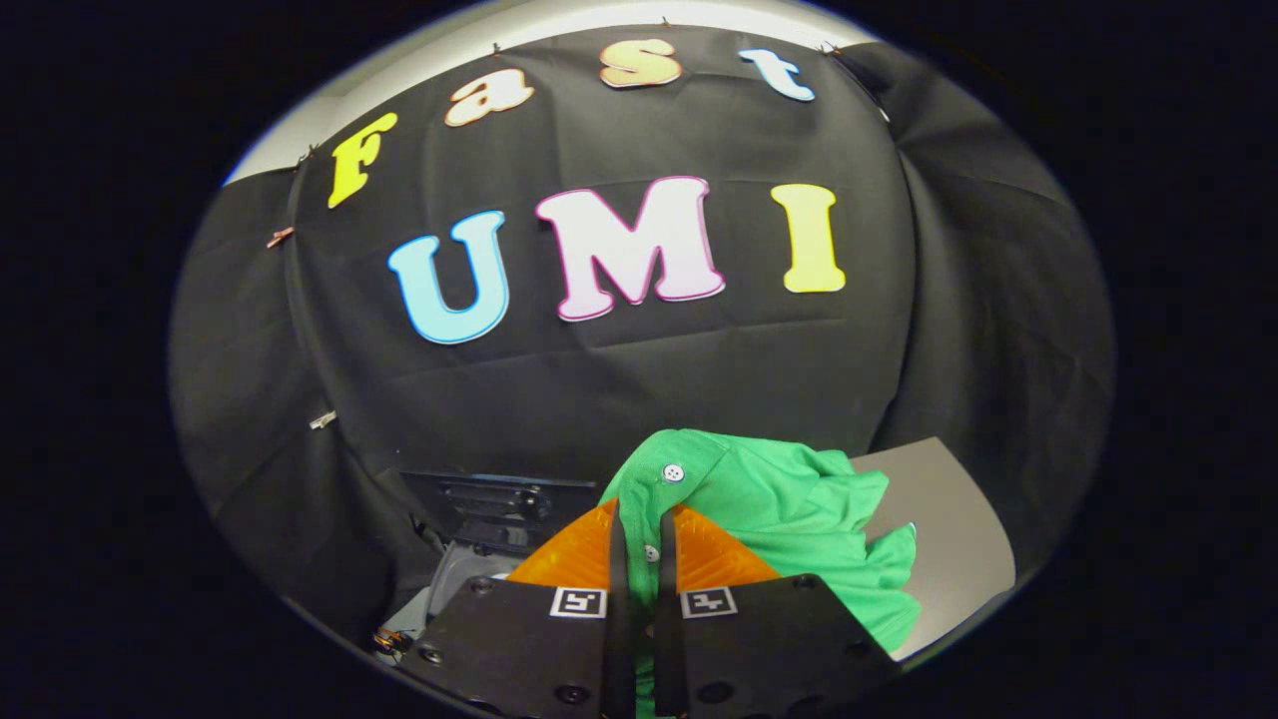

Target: Put the clothes into the washing machine and then close the washing machine lid.

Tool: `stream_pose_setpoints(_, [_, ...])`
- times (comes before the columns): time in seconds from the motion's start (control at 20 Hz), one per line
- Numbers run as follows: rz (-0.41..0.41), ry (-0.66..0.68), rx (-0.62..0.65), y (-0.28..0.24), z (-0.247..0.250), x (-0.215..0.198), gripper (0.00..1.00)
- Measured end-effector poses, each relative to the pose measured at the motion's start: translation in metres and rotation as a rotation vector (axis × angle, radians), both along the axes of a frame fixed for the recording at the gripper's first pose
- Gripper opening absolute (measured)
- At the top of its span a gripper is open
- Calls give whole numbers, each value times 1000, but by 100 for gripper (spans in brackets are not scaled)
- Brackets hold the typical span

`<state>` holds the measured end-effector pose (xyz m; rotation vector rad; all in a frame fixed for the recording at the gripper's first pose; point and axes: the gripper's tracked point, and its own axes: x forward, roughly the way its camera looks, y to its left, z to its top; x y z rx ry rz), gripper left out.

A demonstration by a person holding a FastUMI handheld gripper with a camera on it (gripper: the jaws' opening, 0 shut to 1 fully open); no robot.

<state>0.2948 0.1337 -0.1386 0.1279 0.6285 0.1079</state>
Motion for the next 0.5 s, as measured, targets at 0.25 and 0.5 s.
stream_pose_setpoints(0.25, [73,21,72,93,-20,-1,12])
stream_pose_setpoints(0.5, [113,57,102,168,-50,-11,12])
